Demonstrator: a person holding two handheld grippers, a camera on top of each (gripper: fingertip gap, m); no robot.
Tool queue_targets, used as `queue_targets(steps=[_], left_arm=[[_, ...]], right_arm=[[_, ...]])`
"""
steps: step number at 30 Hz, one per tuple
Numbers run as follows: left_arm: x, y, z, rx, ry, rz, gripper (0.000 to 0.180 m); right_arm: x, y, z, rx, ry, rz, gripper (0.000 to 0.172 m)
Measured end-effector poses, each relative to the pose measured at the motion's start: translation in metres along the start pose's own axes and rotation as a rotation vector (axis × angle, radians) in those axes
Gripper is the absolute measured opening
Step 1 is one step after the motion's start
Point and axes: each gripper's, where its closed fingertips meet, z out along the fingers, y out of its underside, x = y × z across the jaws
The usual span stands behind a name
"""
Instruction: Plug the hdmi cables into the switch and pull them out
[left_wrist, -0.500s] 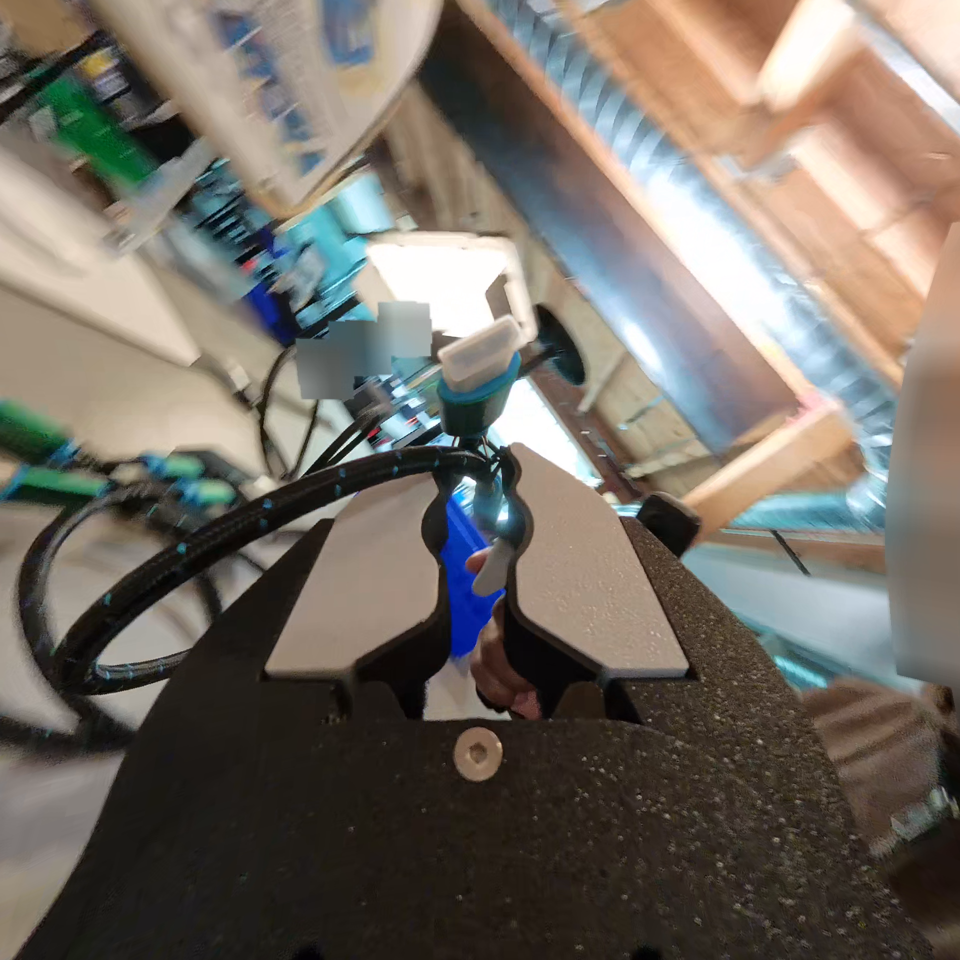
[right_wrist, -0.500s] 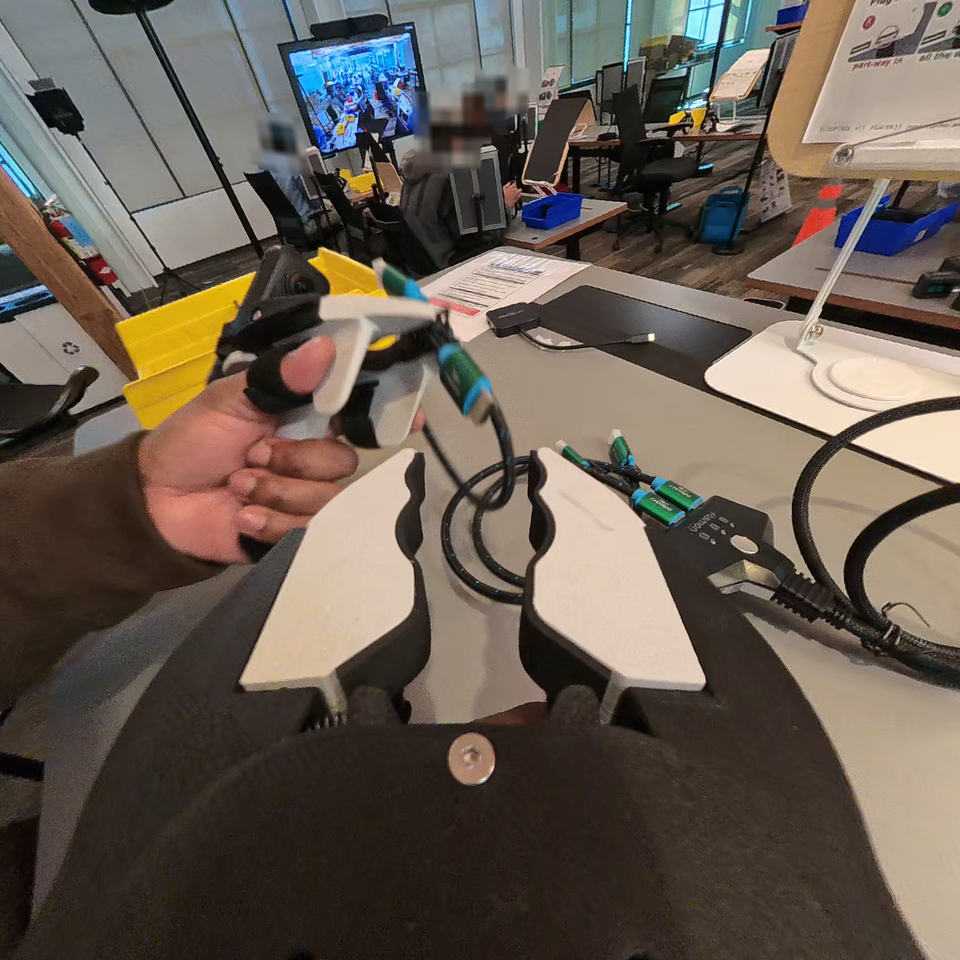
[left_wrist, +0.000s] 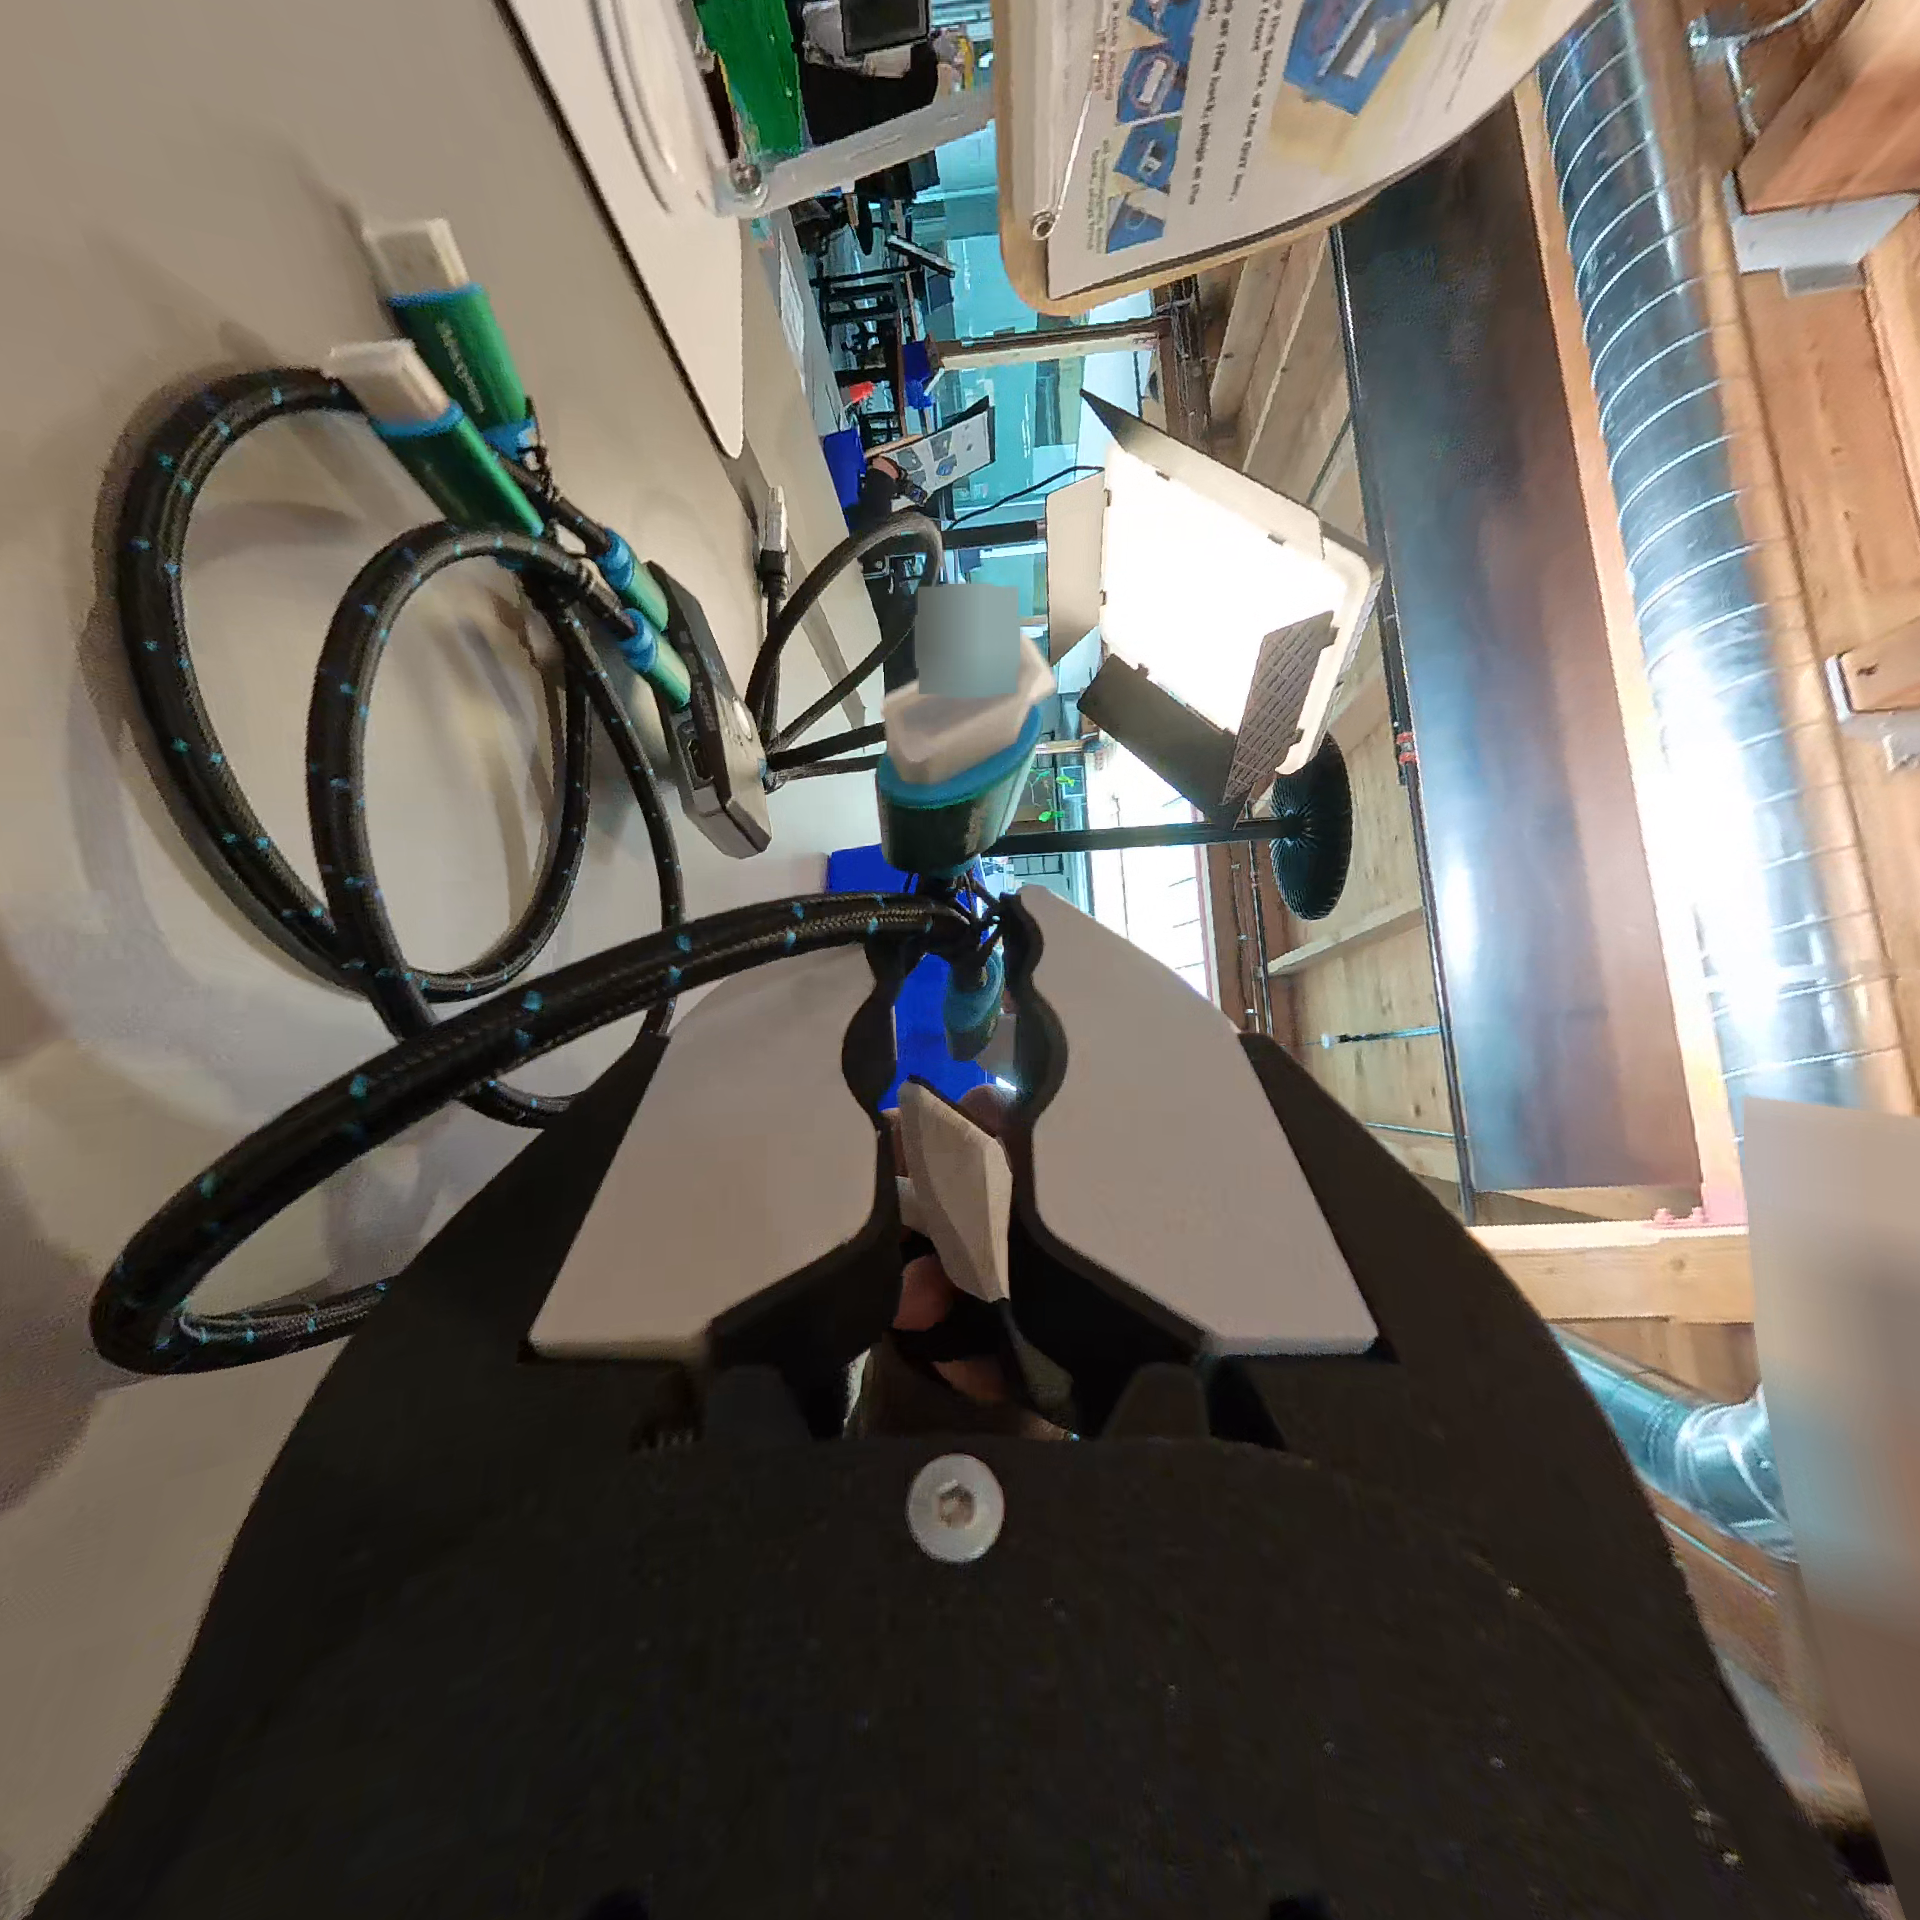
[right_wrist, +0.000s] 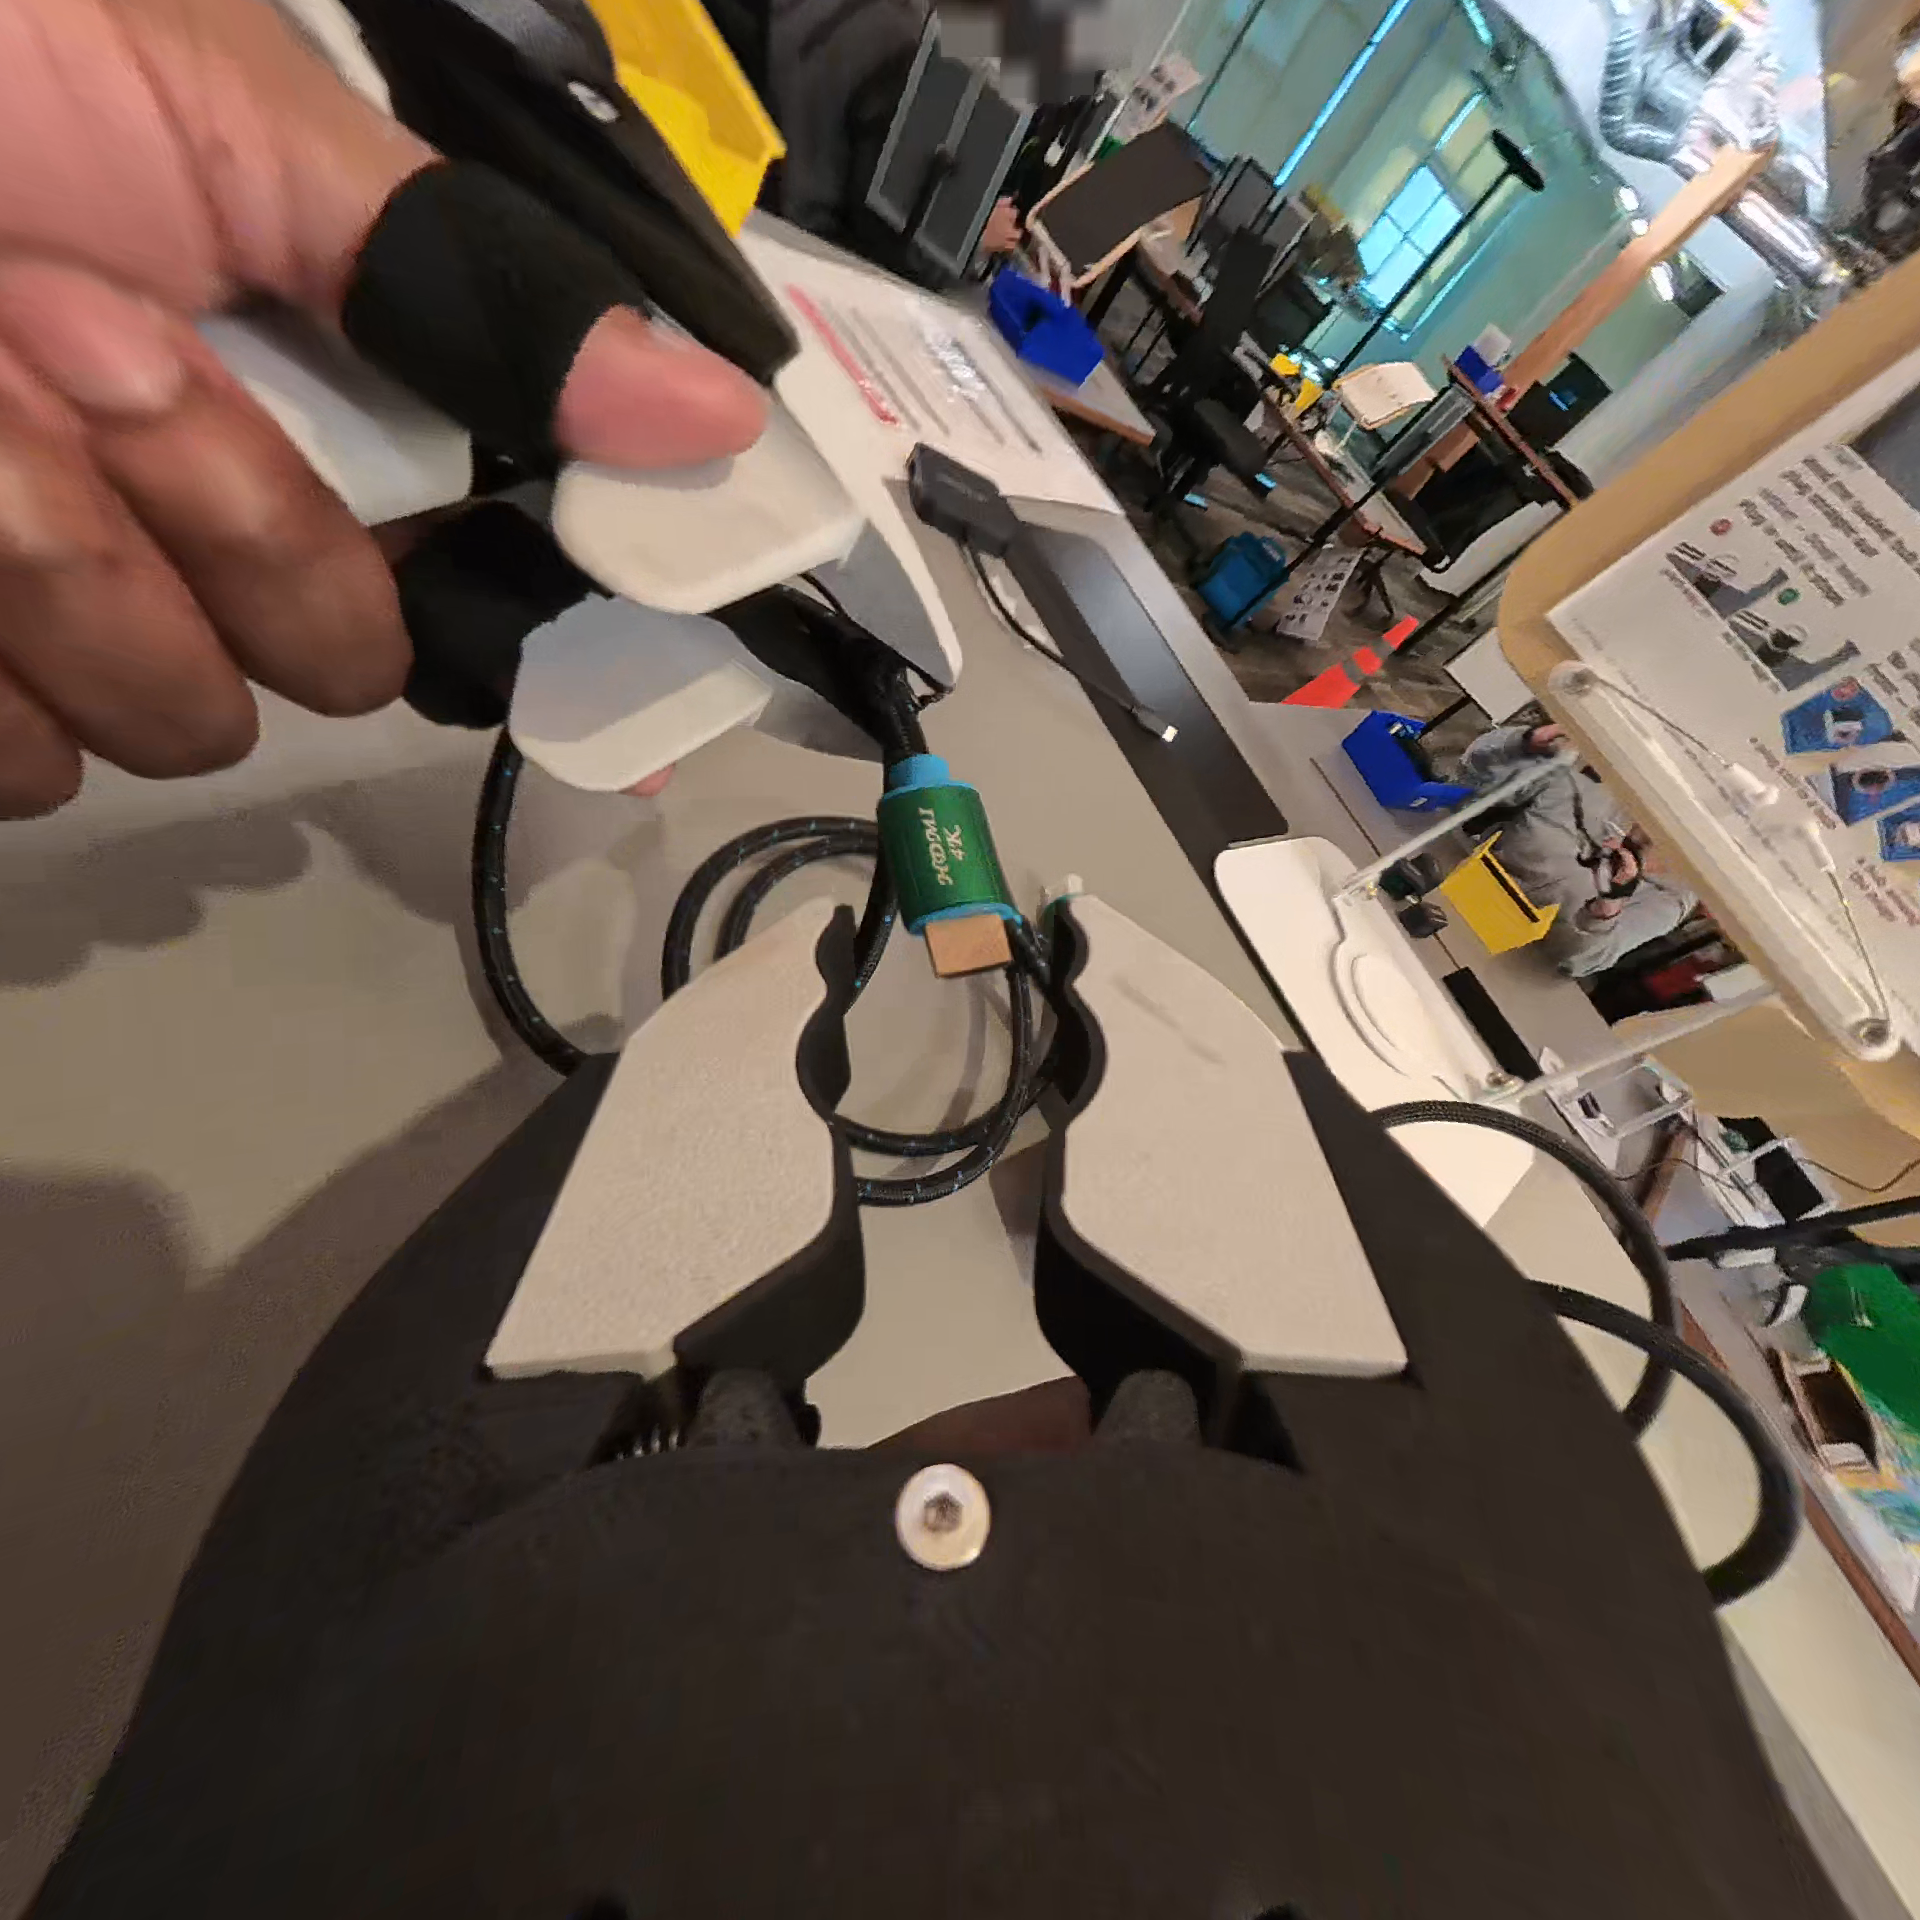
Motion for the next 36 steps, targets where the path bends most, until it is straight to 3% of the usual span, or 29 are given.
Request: queue_targets(steps=[4, 12, 15, 19, 24, 26, 31, 33, 36], left_arm=[[-0.007, 0.006, 0.004, -0.016, 0.013, -0.044, 0.018], [-0.023, 0.025, 0.016, -0.112, 0.001, -0.023, 0.018], [-0.023, 0.038, 0.013, -0.215, 0.022, 0.025, 0.030], [-0.008, 0.054, -0.013, -0.390, 0.060, 0.187, 0.036], [-0.015, 0.010, -0.033, -0.378, -0.046, 0.541, 0.036], [-0.012, 0.002, -0.030, -0.423, 0.021, 0.599, 0.036], [-0.022, -0.001, -0.013, -0.584, 0.125, 0.508, 0.050], [-0.011, 0.007, -0.010, -0.617, 0.217, 0.421, 0.054], [-0.011, 0.023, -0.004, -0.679, 0.240, 0.343, 0.058]], right_arm=[[-0.003, 0.009, 0.003, -0.042, -0.052, 0.022, 0.024], [-0.009, 0.025, 0.012, -0.093, -0.129, 0.089, 0.025], [-0.007, 0.035, 0.013, -0.109, -0.121, 0.104, 0.022], [-0.002, 0.046, 0.005, -0.079, -0.121, 0.128, 0.016], [0.001, 0.041, -0.007, 0.025, -0.171, 0.138, 0.015], [-0.001, 0.033, -0.010, 0.077, -0.200, 0.103, 0.014], [-0.011, -0.003, -0.030, 0.255, -0.266, -0.043, 0.014], [-0.013, -0.015, -0.038, 0.311, -0.277, -0.072, 0.014], [-0.016, -0.022, -0.044, 0.344, -0.277, -0.112, 0.014]])
